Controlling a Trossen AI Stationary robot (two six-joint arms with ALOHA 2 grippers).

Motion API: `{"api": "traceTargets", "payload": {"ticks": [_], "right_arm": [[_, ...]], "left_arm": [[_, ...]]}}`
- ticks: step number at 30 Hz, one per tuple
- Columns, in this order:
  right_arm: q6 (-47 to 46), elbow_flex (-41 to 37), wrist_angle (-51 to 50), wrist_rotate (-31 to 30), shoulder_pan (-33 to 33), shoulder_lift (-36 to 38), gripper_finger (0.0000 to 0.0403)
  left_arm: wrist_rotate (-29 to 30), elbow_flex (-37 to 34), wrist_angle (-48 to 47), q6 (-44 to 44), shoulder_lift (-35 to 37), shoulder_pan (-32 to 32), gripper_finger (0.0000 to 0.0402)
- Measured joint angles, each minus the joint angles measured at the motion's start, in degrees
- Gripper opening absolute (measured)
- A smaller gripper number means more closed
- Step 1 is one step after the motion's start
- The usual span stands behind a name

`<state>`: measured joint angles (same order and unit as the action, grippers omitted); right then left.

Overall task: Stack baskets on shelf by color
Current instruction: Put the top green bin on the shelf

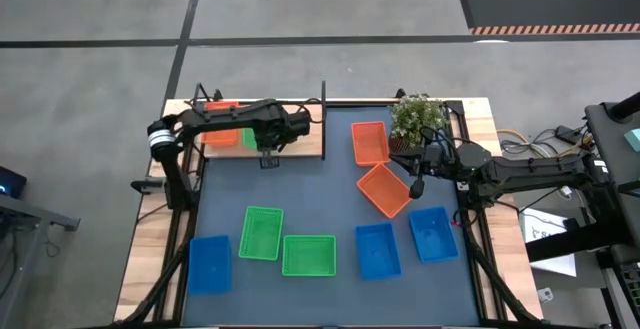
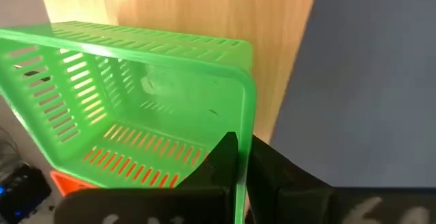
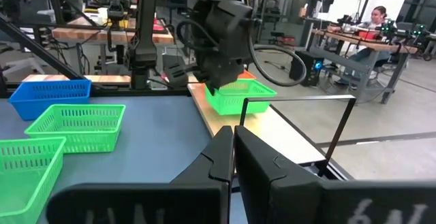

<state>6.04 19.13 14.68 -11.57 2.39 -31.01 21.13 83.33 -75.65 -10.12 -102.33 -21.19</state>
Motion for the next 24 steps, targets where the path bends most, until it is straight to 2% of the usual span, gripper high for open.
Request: {"api": "traceTargets", "payload": {"ticks": [7, 24], "right_arm": [[0.00, 0.00, -1.03, 0.00, 0.00, -0.01, 0.0009], [-0.04, 0.00, -0.95, 0.00, 0.00, -0.01, 0.0009]], "left_arm": [[0.38, -0.04, 2.09, -2.76, -0.08, -1.39, 0.0000], [0.37, -0.37, 3.16, -3.03, -0.41, -3.50, 0.0000]]}}
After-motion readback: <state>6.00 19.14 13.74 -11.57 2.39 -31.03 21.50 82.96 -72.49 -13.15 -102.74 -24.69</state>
